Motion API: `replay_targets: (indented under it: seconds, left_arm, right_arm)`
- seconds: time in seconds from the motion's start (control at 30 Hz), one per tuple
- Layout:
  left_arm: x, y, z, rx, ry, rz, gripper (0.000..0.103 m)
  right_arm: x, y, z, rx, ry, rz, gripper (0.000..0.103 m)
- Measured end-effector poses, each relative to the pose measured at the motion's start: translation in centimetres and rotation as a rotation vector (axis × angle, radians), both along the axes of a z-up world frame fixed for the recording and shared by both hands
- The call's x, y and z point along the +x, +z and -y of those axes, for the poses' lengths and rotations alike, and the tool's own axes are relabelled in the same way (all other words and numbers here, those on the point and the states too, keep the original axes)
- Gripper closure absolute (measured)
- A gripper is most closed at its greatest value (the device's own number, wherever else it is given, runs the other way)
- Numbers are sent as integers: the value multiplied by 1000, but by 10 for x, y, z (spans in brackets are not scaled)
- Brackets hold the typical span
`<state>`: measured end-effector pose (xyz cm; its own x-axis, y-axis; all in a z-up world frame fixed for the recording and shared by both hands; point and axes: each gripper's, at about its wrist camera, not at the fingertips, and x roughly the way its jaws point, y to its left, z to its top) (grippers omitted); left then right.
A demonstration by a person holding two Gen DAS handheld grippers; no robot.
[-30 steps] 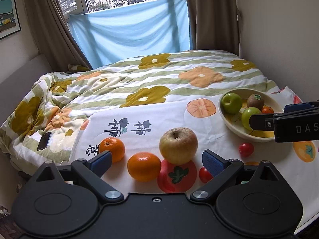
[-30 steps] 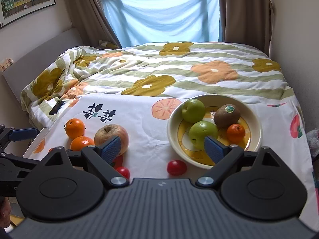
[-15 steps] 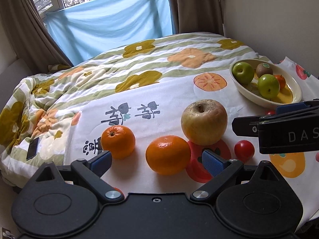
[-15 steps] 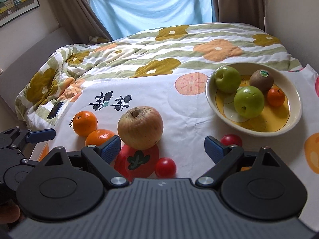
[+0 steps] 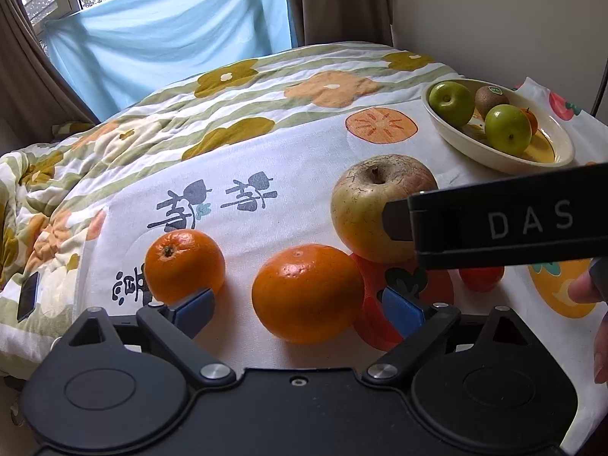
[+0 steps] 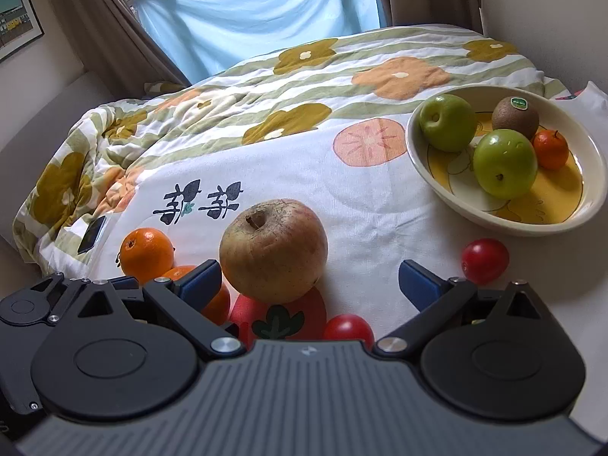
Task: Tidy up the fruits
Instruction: 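Approach the brown apple with the right tool while the left tool approaches an orange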
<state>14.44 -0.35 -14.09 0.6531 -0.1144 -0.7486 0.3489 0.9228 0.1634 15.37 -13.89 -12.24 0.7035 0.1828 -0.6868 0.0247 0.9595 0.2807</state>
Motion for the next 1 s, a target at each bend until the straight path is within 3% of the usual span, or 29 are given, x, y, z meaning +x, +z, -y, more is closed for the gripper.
replay_targets:
  seconds: [0.2, 0.4, 1.0]
  left_arm:
    - [9, -6, -2, -33, -11, -41, 36]
    - [7, -7, -7, -63, -14, -44, 37]
    - [2, -6, -21, -48, 49, -40, 37]
  right_arm:
    - [8, -3, -11, -30, 28, 0, 0]
    - [15, -5, -18, -27, 55, 0, 0]
    - [38, -12, -37, -109, 143, 10, 0]
